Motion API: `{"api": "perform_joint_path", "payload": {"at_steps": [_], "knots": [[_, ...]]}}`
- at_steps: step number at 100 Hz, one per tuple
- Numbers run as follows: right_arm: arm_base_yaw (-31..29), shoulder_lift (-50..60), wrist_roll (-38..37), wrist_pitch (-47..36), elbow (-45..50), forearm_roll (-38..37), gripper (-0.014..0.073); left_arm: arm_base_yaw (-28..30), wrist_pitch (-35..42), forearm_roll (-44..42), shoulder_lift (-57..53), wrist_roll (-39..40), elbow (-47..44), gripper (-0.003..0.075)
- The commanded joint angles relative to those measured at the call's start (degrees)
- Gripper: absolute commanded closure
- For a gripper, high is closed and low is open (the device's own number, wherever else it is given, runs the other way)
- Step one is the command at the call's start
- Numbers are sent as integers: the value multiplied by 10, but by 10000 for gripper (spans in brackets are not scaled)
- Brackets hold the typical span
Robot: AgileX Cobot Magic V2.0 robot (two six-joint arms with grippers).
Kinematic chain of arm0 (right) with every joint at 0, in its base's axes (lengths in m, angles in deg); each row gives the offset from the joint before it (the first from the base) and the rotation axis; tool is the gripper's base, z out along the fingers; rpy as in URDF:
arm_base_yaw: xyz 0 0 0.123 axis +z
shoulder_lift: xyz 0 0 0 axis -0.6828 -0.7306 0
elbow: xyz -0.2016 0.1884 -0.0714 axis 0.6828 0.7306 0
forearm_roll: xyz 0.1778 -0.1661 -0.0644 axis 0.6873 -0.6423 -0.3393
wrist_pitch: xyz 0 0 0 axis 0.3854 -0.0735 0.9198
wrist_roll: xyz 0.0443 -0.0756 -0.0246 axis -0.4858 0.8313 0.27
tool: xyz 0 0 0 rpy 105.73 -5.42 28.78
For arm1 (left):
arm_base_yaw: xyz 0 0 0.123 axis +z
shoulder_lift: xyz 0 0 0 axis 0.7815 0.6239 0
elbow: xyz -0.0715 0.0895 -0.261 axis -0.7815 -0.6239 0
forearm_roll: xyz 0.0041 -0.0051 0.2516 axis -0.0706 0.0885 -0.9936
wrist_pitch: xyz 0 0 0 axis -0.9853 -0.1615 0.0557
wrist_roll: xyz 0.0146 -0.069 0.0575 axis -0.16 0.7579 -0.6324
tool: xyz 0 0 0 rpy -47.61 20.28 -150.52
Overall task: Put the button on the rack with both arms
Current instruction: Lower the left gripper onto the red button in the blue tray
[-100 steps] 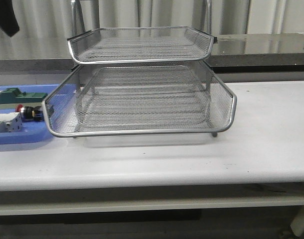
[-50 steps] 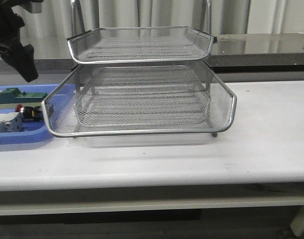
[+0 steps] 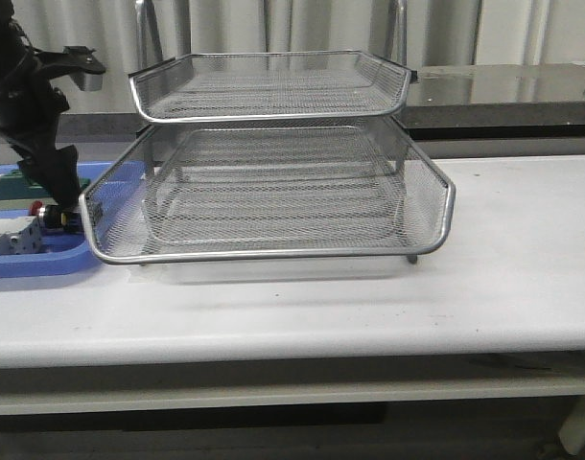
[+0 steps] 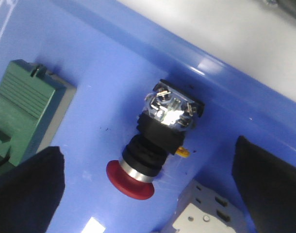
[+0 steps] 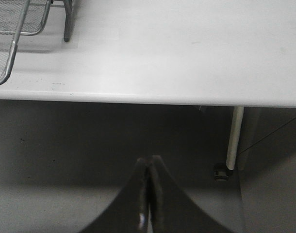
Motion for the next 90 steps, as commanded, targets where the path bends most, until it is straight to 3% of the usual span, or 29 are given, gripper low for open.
{"api": "perform_joint_path", "payload": {"at_steps": [1, 90], "knots": [[1, -3, 2, -31, -19, -10, 662, -3, 27, 0, -30, -8, 20, 56], [1, -3, 2, -31, -19, -10, 662, -5, 41, 8, 35, -11, 59, 56]]}}
